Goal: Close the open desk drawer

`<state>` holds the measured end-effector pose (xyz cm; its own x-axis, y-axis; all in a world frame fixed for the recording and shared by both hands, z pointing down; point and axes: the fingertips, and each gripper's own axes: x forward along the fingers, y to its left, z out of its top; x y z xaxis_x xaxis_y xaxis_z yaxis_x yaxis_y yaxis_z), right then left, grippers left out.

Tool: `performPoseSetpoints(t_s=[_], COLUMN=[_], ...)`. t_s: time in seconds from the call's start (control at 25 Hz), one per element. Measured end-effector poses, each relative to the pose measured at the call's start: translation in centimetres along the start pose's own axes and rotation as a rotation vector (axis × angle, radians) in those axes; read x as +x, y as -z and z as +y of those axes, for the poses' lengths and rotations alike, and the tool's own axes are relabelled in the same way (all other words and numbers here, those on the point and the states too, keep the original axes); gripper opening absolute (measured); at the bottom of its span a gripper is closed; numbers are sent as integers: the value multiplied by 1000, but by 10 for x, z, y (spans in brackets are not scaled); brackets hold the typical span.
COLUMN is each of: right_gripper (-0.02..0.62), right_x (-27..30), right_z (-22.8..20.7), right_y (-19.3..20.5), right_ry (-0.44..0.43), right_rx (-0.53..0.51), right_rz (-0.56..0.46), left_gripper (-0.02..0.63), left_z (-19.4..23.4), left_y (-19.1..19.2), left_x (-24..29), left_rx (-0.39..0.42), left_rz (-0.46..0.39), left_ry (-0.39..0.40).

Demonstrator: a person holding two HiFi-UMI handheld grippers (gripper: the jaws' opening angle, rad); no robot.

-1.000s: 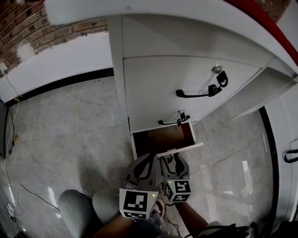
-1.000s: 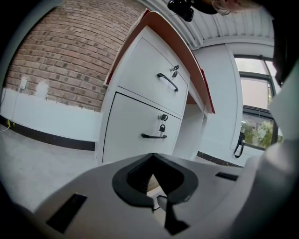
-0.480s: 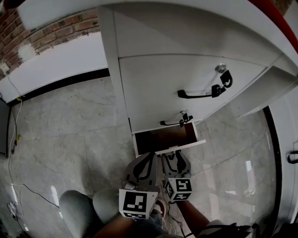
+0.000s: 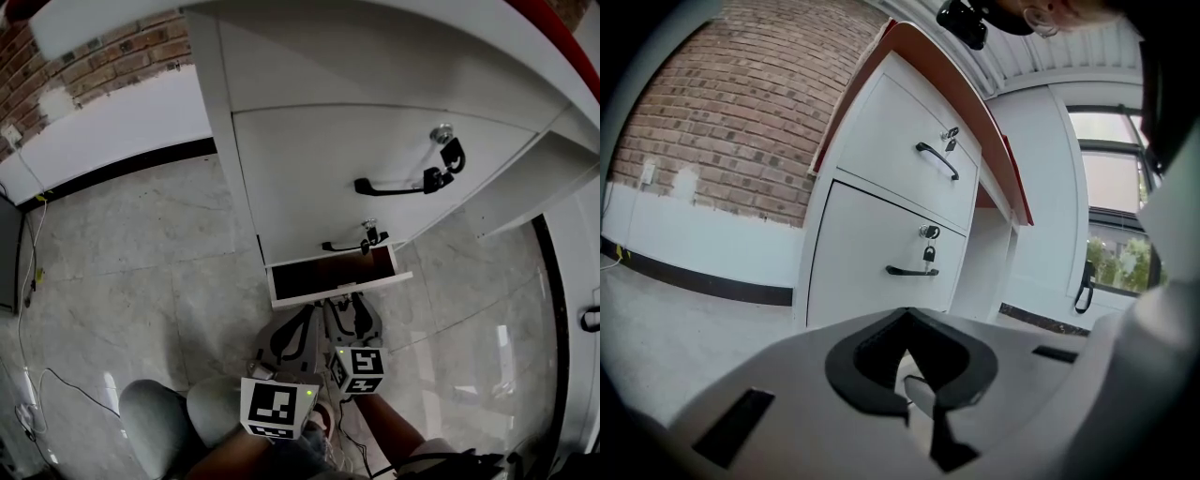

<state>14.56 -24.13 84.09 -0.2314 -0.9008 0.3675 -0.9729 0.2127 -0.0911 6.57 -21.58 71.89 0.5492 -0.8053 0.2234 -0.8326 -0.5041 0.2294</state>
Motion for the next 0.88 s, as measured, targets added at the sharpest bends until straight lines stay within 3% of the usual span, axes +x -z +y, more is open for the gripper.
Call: performPoseSetpoints(t_s=[0.88], right_gripper=[215], right_x=[28], right_z=[-4], right_y=[-9], right_ry=[-7], right_rx=[23], right_rz=[-18], left_gripper=[8], left_z=[3], left_y=[5], left_x=[2], left_rx=[-33], left_rz=[0], left_ry=[-8])
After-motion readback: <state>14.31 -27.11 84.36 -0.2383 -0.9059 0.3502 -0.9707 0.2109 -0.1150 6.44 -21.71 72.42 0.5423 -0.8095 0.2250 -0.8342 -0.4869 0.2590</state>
